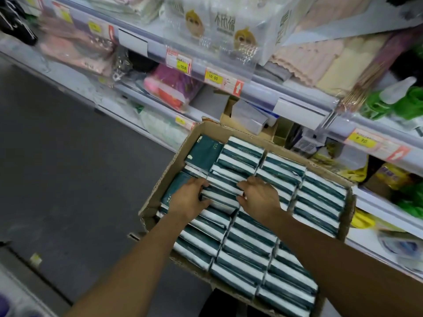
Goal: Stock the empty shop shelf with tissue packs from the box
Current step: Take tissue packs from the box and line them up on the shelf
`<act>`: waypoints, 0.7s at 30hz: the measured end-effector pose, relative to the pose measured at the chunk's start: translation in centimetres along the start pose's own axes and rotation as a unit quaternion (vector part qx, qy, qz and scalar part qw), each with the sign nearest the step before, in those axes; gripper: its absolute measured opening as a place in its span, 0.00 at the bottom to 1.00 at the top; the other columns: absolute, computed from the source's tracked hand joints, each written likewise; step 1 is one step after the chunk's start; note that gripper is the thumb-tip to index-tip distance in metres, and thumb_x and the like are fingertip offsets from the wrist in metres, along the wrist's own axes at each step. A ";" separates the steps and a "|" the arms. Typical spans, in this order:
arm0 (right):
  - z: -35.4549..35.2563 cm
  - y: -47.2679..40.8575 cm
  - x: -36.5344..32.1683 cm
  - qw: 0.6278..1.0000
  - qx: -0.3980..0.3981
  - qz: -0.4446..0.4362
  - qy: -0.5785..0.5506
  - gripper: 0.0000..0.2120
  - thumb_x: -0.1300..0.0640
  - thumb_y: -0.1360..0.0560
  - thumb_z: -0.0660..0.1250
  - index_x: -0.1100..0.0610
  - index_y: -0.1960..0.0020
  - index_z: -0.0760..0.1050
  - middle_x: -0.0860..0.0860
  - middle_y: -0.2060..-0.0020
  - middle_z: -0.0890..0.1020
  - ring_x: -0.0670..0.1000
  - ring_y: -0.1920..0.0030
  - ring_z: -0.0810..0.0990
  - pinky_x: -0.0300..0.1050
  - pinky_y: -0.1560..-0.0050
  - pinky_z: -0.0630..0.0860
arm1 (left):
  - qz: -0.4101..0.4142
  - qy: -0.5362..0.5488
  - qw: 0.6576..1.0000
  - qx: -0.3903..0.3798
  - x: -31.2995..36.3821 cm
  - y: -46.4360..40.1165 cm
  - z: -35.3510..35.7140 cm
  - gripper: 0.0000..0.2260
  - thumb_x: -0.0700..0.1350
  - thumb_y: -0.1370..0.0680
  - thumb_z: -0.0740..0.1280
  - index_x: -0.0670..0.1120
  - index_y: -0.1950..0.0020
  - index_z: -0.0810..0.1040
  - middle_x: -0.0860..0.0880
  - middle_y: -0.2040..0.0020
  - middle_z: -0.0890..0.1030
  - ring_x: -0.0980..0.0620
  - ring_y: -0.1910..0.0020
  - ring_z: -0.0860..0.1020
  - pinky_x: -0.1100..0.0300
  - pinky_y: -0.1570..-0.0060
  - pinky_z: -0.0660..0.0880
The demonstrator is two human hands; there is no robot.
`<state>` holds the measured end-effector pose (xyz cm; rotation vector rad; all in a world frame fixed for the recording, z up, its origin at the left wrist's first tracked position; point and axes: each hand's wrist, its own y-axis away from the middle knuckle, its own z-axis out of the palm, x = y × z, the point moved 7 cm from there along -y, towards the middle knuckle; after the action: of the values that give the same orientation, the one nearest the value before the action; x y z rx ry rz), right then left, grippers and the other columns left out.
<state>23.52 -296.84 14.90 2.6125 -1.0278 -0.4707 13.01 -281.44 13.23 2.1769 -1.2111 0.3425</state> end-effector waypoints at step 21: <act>-10.4 5.7 4.4 0.917 0.146 0.063 -0.365 0.09 0.49 0.23 0.65 0.51 0.47 0.68 0.48 0.58 0.78 0.52 0.66 0.83 0.57 0.60 0.79 | -0.073 0.362 0.926 0.076 4.7 5.0 -8.9 0.10 0.39 0.20 0.65 0.43 0.39 0.70 0.49 0.55 0.77 0.52 0.59 0.76 0.68 0.64 0.74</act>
<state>27.25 -302.34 25.63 2.6258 -1.5718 -1.4295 12.04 -280.97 24.37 1.9559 -0.6154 1.0888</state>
